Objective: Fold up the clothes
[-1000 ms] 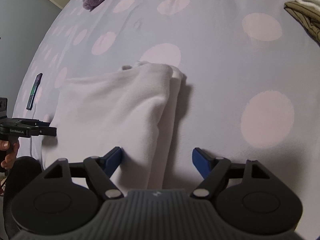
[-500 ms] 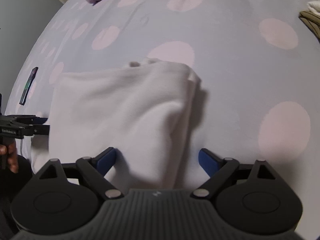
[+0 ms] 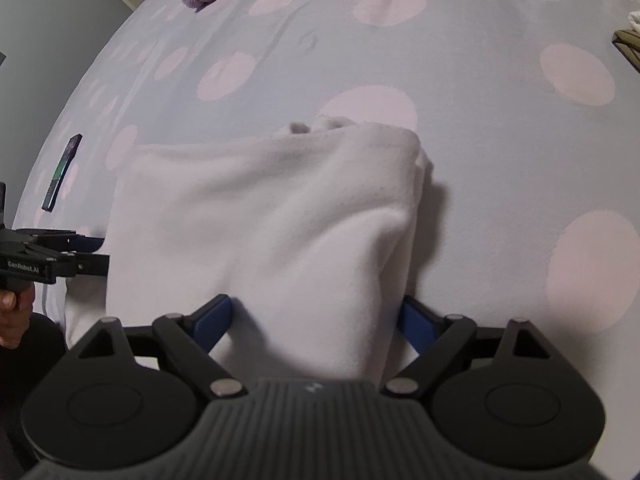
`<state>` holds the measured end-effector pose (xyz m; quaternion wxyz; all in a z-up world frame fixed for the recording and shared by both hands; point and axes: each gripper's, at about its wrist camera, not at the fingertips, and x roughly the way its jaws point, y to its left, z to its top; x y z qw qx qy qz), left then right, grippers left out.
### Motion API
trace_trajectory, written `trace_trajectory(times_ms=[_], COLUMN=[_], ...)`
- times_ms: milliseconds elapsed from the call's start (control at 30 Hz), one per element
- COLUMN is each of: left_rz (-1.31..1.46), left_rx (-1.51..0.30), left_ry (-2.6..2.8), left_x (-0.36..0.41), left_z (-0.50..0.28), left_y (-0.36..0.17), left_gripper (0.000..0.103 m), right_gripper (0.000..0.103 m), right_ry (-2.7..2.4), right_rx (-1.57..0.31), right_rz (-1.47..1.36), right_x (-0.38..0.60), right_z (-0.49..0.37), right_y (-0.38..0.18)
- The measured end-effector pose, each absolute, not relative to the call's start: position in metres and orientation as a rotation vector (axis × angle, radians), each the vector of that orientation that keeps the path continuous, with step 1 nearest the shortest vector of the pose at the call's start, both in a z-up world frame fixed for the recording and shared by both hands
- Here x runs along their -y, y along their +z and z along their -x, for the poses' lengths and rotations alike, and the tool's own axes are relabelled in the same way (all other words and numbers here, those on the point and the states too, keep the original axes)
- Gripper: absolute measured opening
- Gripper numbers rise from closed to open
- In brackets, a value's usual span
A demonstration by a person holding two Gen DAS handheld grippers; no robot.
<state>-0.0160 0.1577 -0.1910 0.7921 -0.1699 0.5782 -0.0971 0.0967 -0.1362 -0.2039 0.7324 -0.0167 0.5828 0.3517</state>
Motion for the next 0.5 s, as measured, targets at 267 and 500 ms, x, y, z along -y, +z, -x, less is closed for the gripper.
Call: trace_trajectory(times_ms=[267, 500], left_rz=[0.404, 0.437], left_rx=[-1.24, -1.224], left_ry=[-0.241, -0.276], left_x=[-0.16, -0.169], left_z=[0.015, 0.016], left_y=[-0.186, -0.184], left_gripper=[0.02, 0.014], right_gripper=[0.054, 0.032], right_ry=[0.783, 0.845], right_rx=[-1.283, -1.307], right_rz=[0.015, -0.147], right_x=[0.14, 0.163], right_z=[-0.1, -0.11], right_y=[-0.2, -0.195])
